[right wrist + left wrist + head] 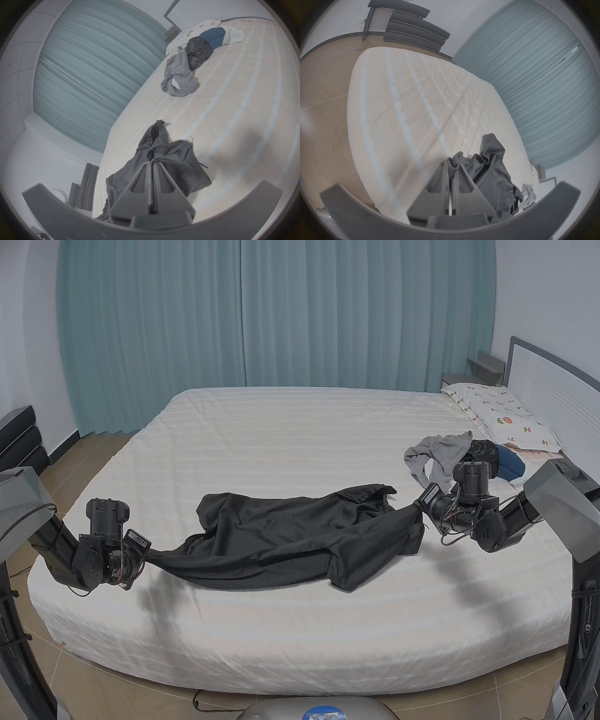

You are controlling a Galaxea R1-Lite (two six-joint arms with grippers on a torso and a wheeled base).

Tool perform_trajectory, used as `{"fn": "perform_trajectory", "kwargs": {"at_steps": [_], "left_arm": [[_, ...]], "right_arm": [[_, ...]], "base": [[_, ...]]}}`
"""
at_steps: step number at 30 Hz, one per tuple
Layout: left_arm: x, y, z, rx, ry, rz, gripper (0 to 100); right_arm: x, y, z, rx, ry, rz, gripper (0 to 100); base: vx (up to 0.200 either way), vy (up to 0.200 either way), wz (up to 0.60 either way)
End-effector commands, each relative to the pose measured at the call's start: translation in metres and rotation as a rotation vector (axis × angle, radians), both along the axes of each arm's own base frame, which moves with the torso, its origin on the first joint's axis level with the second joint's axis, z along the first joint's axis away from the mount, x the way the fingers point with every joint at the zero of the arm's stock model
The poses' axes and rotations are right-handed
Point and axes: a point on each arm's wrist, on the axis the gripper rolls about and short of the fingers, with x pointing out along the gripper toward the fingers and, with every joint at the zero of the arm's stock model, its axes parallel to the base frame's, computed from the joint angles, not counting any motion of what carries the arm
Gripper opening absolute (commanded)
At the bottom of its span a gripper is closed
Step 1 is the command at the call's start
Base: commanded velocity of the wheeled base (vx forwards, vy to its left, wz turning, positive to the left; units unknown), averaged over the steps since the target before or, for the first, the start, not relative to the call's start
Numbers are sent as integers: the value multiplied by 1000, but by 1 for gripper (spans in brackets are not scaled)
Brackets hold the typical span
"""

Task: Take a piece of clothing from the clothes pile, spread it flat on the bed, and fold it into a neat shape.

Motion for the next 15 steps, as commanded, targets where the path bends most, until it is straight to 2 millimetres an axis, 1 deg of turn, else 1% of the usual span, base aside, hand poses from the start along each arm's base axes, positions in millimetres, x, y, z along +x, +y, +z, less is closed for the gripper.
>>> {"fn": "perform_trajectory", "kwargs": {"at_steps": [1,3,4,5,6,8,9,12,15], "left_arm": [[7,6,1,-36,-35,43,0],[7,6,1,-44,-45,49,0],[8,6,0,-46,-52,51,0],[8,6,0,-46,-52,51,0],[8,6,-1,-46,-54,51,0],[9,6,-3,-47,-50,48,0],[9,6,-4,-47,-47,48,0],[10,6,-7,-47,-41,49,0],[10,6,-7,-47,-40,49,0]], "right_arm": [[28,2,-8,-15,-8,-5,0],[34,3,-7,-15,-24,-13,0],[40,5,-10,-19,-34,-24,0],[40,5,-10,-19,-34,-24,0],[49,8,-15,-24,-55,-45,0],[55,11,-19,-29,-68,-60,0],[59,13,-23,-31,-72,-67,0],[65,21,-36,-38,-68,-65,0],[66,25,-47,-51,-56,-55,0]], "base": [[0,0,0],[0,0,0],[0,0,0],[0,0,0],[0,0,0],[0,0,0],[0,0,0],[0,0,0],[0,0,0]]}}
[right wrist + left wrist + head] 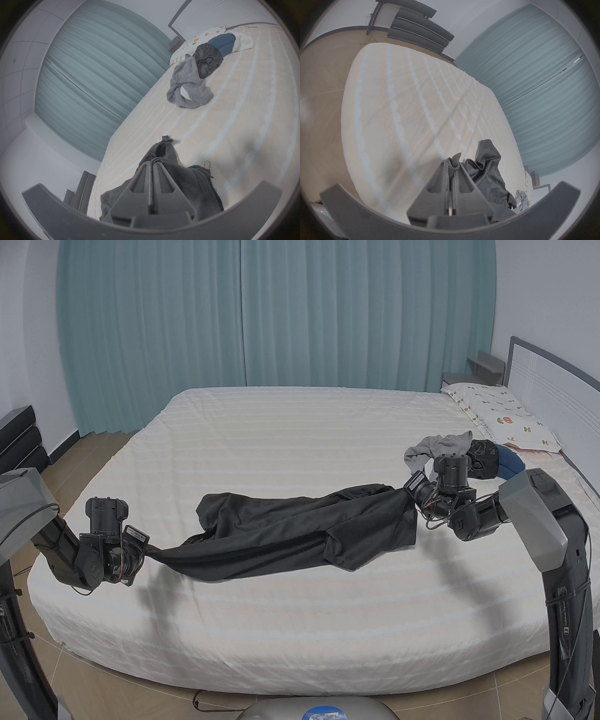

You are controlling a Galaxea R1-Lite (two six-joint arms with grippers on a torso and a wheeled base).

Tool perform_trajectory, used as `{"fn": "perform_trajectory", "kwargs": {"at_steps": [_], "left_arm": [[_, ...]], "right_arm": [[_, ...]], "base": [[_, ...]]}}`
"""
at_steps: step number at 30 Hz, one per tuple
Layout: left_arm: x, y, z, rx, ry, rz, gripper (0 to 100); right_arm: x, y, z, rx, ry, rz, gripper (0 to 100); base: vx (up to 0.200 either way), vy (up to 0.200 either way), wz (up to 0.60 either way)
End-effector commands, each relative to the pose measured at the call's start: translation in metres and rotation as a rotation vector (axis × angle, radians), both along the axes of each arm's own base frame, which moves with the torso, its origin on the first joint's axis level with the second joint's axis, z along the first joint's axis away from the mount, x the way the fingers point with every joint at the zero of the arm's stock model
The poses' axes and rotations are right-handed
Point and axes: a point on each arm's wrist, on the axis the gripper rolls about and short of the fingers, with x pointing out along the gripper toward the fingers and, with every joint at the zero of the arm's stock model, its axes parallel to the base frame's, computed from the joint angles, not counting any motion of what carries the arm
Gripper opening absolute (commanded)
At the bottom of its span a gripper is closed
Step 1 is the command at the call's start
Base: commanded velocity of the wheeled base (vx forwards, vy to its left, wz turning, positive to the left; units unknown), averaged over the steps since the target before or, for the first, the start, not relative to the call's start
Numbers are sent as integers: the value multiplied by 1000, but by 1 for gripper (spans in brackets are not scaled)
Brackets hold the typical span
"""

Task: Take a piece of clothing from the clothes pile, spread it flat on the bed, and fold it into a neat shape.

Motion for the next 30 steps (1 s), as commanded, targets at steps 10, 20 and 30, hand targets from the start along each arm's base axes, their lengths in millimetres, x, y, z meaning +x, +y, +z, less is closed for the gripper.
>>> {"fn": "perform_trajectory", "kwargs": {"at_steps": [10,20,30], "left_arm": [[0,0,-6,-2,17,-1,0],[-2,-2,-7,-34,22,-42,0],[-4,-3,-8,-56,32,-73,0]], "right_arm": [[4,-1,-21,-19,31,-3,100],[-47,-10,26,11,76,152,100],[-82,34,-25,-41,250,299,100]], "base": [[0,0,0],[0,0,0],[0,0,0]]}}
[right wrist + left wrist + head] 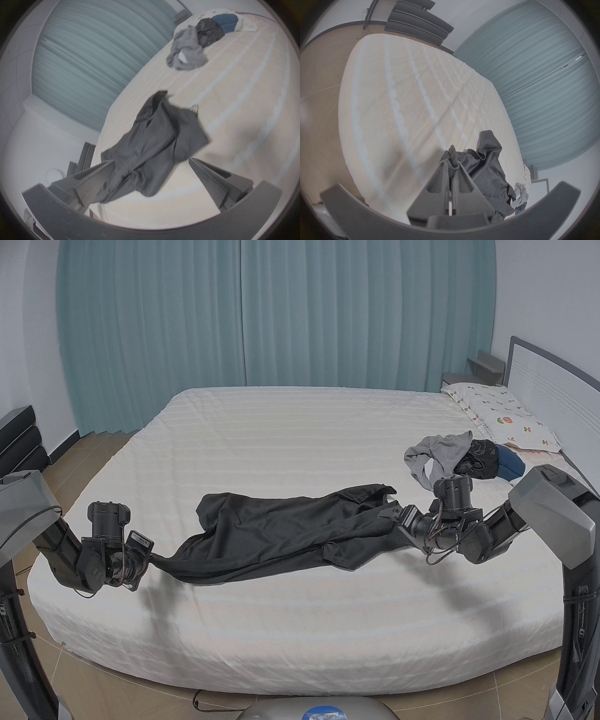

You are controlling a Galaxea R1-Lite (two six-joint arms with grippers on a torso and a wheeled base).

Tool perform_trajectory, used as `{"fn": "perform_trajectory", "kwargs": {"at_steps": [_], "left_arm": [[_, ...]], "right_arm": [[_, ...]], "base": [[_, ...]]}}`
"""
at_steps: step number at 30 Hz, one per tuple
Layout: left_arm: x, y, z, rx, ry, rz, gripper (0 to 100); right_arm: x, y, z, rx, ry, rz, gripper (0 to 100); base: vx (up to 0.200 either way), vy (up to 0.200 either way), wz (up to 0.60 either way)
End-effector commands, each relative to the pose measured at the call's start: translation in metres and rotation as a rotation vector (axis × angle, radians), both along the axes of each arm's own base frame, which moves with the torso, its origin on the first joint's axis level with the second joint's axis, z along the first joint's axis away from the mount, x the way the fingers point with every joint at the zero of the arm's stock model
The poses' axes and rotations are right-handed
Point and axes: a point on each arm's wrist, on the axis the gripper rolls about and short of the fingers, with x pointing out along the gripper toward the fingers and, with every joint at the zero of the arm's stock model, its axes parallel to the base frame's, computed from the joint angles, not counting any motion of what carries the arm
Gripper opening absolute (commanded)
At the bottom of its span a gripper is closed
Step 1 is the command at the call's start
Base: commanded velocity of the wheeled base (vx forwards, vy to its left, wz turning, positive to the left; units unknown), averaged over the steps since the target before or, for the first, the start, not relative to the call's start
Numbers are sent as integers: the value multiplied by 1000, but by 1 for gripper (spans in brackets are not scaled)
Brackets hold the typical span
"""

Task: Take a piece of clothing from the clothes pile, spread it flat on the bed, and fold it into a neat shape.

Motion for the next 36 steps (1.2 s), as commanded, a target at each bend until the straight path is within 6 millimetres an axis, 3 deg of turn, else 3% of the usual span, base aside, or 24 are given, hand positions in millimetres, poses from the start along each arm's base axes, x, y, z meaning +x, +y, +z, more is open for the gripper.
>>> {"fn": "perform_trajectory", "kwargs": {"at_steps": [1,5,6,13,30,31,36], "left_arm": [[-2,0,0,-11,4,-12,0],[-2,0,0,-9,4,-13,0],[-2,0,-1,-10,6,-15,0],[-2,0,-1,-9,7,-16,0],[-1,0,-1,-9,6,-16,0],[-1,0,-1,-9,6,-16,0],[-1,1,-1,-9,6,-14,0]], "right_arm": [[-15,25,-17,-14,56,65,100],[-16,33,-24,-21,71,85,100],[-16,42,-34,-26,84,102,100],[-1,55,-45,-30,87,110,100],[18,71,-69,-61,75,78,100],[18,72,-68,-62,71,74,0],[19,70,-62,-63,58,63,0]], "base": [[0,0,0],[0,0,0],[0,0,0],[0,0,0],[0,0,0],[0,0,0],[0,0,0]]}}
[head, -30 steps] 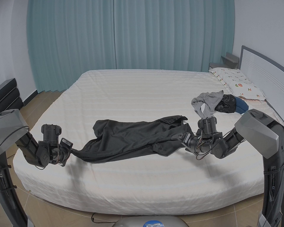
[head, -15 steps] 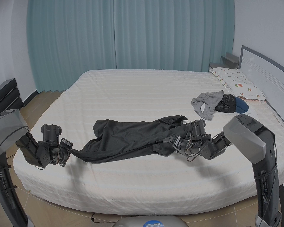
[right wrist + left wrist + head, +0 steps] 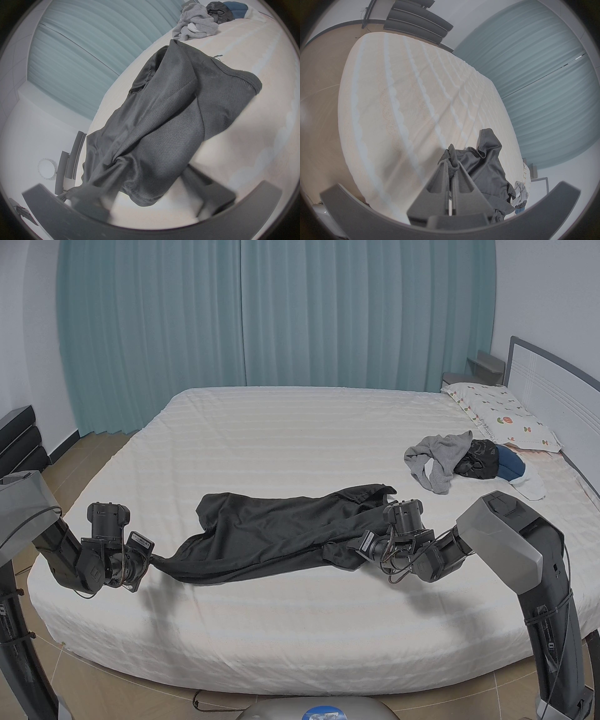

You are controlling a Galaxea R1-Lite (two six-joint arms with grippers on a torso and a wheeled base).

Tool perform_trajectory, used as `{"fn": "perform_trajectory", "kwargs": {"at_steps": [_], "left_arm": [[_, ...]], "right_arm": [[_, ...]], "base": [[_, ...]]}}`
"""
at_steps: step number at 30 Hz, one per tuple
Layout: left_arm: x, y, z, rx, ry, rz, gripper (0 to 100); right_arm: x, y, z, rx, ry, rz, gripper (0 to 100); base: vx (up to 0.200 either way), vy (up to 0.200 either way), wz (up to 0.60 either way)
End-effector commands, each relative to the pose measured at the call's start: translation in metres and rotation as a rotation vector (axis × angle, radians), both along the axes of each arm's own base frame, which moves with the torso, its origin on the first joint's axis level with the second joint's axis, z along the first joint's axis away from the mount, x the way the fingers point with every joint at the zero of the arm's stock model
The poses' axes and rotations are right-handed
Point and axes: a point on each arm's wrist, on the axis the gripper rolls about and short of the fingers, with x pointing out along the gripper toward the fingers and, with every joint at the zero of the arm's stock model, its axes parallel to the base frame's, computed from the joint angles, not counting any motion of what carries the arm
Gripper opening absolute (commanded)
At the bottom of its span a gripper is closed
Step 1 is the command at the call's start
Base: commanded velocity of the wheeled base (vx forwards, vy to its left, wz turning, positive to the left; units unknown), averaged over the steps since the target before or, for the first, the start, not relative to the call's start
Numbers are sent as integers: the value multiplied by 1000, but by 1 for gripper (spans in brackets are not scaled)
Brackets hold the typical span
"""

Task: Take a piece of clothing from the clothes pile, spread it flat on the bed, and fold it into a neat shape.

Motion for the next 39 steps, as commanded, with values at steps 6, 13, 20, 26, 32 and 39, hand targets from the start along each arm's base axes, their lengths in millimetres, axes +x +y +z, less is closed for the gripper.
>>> {"fn": "perform_trajectory", "kwargs": {"at_steps": [6,13,20,26,32,39], "left_arm": [[0,1,-1,1,2,2,0],[-2,2,5,4,-7,3,0],[-18,-4,6,82,56,-85,0],[-27,-10,5,129,105,-148,0],[-50,-23,-9,231,327,-329,0],[-70,-34,-22,304,410,-465,0]], "right_arm": [[-8,-10,16,-13,-1,-28,0],[-38,-41,47,-24,34,-55,0],[-84,-76,81,15,76,-21,0],[-119,-92,88,-25,104,20,0],[-182,-115,78,-126,198,167,0],[-211,-118,59,-194,305,238,0]], "base": [[0,0,0],[0,0,0],[0,0,0],[0,0,0],[0,0,0],[0,0,0]]}}
